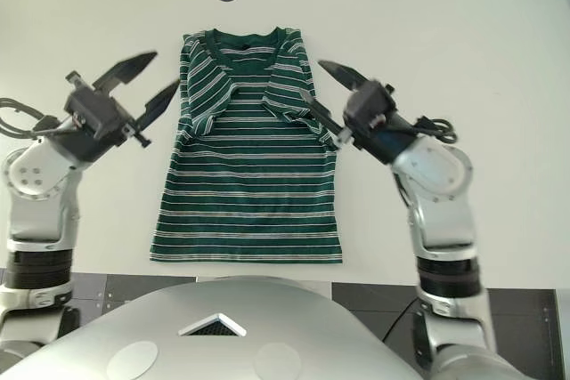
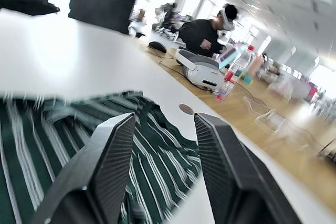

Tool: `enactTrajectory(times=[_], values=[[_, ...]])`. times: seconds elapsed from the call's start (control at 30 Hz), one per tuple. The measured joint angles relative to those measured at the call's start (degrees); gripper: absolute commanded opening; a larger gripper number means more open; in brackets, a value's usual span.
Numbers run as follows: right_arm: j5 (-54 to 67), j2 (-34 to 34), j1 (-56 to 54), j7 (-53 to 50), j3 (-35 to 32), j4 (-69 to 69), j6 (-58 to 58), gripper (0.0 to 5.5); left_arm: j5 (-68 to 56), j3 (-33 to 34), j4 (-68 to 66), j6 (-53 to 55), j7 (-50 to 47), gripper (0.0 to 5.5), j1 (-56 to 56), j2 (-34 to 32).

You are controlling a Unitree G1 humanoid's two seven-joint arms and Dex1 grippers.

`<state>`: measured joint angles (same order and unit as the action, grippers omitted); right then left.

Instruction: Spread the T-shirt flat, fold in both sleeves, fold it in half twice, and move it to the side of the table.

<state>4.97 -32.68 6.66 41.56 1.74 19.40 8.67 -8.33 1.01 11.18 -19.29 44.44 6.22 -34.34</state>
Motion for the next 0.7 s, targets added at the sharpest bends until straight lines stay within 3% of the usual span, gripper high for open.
enactTrajectory(times=[0.1,0.27,0.43,0.7], values=[[-5.1,-9.28,5.75,4.99,-2.43,-5.9,16.13,3.01,5.64,-0.19,-6.26,-9.32,6.51,1.95,3.18,-9.34],[-10.71,-22.31,16.4,10.28,-6.31,-10.41,31.19,3.01,10.32,-0.96,-11.54,-19.2,15.58,1.95,8.89,-23.6],[-15.42,-27.34,20.68,12.42,-5.76,-7.83,34.98,3.01,8.68,-1.39,-11.68,-20.69,20.54,1.95,11.28,-30.19],[-22.35,-27.42,18.94,11.39,2.15,-4.67,36.5,3.01,10.09,-7.09,-9.35,-21.74,21.61,1.95,14.41,-30.75]])
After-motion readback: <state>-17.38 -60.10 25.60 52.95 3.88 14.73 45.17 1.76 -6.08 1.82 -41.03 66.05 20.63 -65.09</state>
